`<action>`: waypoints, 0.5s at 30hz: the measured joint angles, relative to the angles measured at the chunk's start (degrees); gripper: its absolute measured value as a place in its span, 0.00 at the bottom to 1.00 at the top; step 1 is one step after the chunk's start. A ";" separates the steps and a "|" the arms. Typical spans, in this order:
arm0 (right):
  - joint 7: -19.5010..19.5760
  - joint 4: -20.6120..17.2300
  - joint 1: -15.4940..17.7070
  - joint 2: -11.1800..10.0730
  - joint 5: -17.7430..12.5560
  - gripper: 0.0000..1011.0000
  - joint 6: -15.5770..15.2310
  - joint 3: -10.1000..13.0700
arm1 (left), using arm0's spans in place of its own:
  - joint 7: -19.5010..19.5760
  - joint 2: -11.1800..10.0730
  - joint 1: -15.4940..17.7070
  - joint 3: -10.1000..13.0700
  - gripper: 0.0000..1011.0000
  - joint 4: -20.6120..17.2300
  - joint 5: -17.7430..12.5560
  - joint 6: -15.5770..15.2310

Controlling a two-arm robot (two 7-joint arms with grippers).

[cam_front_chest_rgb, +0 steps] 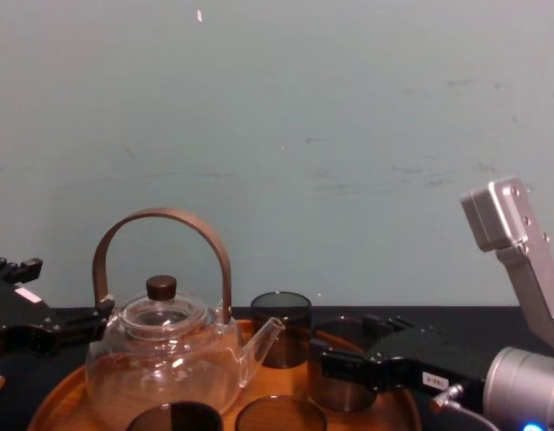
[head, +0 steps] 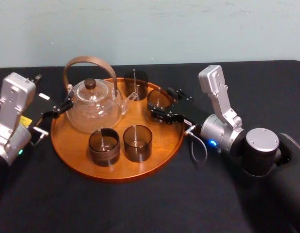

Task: Pick up the glass from the table and place it on the tray.

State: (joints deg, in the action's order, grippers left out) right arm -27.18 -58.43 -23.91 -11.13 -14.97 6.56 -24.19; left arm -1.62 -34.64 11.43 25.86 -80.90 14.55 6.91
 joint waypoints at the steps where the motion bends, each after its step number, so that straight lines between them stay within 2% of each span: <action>1: 0.00 0.00 0.00 0.01 0.02 0.89 -0.05 -0.02 | 0.00 0.00 0.00 0.00 1.00 0.00 0.00 0.00; 15: -0.19 0.11 0.14 0.04 -0.02 0.89 -0.39 -0.12 | 0.00 0.00 0.00 0.00 1.00 0.00 0.00 0.00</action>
State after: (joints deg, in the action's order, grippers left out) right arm -27.37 -58.33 -23.78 -11.10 -15.00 6.18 -24.31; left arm -1.62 -34.65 11.43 25.86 -80.90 14.55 6.91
